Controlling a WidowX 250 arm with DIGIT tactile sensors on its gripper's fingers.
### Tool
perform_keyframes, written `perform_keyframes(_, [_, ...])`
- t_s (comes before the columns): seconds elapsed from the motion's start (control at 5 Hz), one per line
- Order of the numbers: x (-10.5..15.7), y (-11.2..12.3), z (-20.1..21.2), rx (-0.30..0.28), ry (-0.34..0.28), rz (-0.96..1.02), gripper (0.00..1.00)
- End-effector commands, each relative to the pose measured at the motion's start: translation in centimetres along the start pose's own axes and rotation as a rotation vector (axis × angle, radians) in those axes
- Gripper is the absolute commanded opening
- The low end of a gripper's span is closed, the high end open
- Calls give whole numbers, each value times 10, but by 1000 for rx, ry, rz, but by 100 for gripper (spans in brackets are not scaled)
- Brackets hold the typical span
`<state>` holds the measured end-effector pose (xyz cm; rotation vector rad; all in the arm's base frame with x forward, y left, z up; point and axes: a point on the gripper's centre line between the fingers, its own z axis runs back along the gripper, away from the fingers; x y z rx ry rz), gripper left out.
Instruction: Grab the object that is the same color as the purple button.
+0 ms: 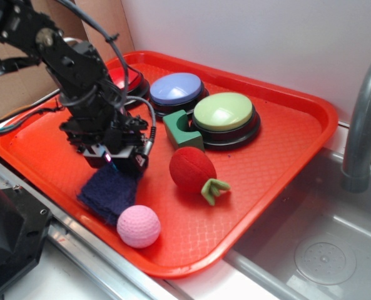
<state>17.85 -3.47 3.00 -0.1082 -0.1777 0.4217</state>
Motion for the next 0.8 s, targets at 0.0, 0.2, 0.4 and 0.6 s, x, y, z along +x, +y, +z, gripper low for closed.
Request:
perform_keyframes(0.0, [23, -25, 59, -12, 95, -272, 0])
perform_keyframes(0.2, [24, -37, 88, 8, 177, -416, 0])
perform_keyframes(0.4, [20, -50, 130, -31, 190, -518, 0])
perform_keyframes(0.6, [14, -42, 140, -94, 160, -476, 0])
